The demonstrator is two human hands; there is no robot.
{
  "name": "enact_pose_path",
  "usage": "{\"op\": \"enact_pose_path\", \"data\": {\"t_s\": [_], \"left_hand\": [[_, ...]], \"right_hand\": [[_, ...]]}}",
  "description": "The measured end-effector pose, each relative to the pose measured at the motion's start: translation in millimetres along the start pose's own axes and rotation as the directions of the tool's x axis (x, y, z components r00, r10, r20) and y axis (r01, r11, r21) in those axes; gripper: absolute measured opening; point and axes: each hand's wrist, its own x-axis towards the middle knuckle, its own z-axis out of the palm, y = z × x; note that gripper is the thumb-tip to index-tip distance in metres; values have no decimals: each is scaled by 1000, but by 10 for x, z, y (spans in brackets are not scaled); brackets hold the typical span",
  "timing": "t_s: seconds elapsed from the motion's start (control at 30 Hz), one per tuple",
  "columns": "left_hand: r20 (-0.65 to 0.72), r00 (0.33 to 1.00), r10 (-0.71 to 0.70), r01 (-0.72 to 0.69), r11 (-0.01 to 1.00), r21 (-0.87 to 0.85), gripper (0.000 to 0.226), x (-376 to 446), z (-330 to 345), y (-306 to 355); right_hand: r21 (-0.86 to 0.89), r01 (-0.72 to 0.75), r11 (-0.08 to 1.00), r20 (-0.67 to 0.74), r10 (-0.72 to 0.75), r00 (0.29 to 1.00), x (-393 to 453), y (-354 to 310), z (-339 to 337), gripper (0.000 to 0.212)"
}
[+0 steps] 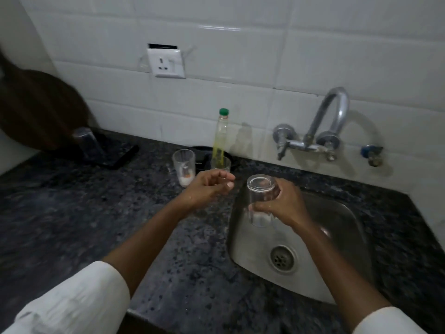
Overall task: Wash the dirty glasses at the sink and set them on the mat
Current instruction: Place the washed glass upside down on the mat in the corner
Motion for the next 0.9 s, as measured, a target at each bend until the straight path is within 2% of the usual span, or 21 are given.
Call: {"op": "enact_pose_path", "data": {"t_s": [0.2,0.3,0.4,0.47,0.67,0.9], "left_hand": [[-203,977,-69,68,998,-12,20,-252,-1100,-230],[-306,947,-103,95,995,-39,19,-288,-1790,-384],[-388,915,-109,101,994,-42,13,-229,-2522,-546],[-430,892,-139,135,990,-41,16,-146,-3008,-659],[-476,866,-153,164,986,-19,14,244,-4129,-1048],[-462,878,-124,150,989,20,20,596,-4702,-1305]], "right_hand": [[62,99,993,143,-107,984,556,-594,979,54],[80,154,985,170,-166,971,943,-1009,1567,63],[119,169,978,179,-189,966,1424,-1453,2175,53],[127,172,977,181,-193,964,1797,-1741,2639,55],[89,216,972,221,-230,948,2831,-2324,3942,53],[32,257,966,288,-255,923,3539,-2530,4967,57]]}}
